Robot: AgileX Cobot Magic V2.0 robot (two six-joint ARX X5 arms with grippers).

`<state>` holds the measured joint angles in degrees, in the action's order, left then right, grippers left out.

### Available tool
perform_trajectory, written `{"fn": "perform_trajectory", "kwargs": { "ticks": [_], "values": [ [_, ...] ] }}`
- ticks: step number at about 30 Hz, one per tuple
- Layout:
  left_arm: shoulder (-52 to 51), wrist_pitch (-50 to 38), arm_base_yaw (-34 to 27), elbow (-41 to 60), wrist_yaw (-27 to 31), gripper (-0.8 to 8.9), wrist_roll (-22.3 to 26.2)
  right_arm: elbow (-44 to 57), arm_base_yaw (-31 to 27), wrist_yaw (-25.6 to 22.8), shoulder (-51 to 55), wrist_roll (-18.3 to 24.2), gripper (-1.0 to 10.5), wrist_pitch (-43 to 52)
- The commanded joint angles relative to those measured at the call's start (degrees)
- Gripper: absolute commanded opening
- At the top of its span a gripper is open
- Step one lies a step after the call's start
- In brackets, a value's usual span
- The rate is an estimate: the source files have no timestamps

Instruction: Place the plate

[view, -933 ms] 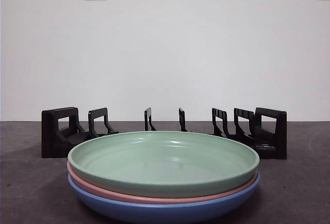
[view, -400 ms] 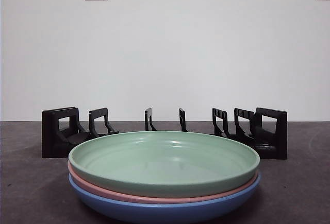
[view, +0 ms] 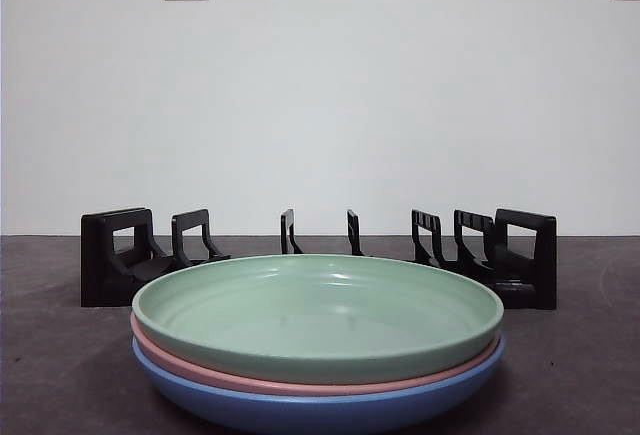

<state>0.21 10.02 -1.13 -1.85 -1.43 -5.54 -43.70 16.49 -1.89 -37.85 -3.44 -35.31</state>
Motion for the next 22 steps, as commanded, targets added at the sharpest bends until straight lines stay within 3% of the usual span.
{"fn": "perform_trajectory", "kwargs": {
  "ticks": [1,7,9,12,17,22],
  "values": [
    [0.0,-0.9,-0.2,1.1,-0.1,0.07,0.2,-0.5,0.2,0.0,-0.2,-0.4,0.2,0.6],
    [0.0,-0.9,-0.2,1.1,-0.1,0.07,0.2,-0.5,0.2,0.0,-0.2,-0.4,0.2,0.6],
    [0.0,-0.9,-0.2,1.1,-0.1,0.07,0.2,-0.5,0.0,-1.0,1.0,3.5,0.2,0.6],
    [0.0,-0.9,-0.2,1.1,-0.1,0.07,0.2,1.4,-0.9,-1.3,4.6,5.0,0.2,2.3],
    [0.0,-0.9,-0.2,1.1,-0.1,0.07,0.2,14.4,-5.6,-2.8,14.8,7.9,0.2,16.9],
    [0.0,-0.9,-0.2,1.1,-0.1,0.07,0.2,30.2,-10.4,-1.7,25.2,6.4,0.2,27.3]
  ]
}}
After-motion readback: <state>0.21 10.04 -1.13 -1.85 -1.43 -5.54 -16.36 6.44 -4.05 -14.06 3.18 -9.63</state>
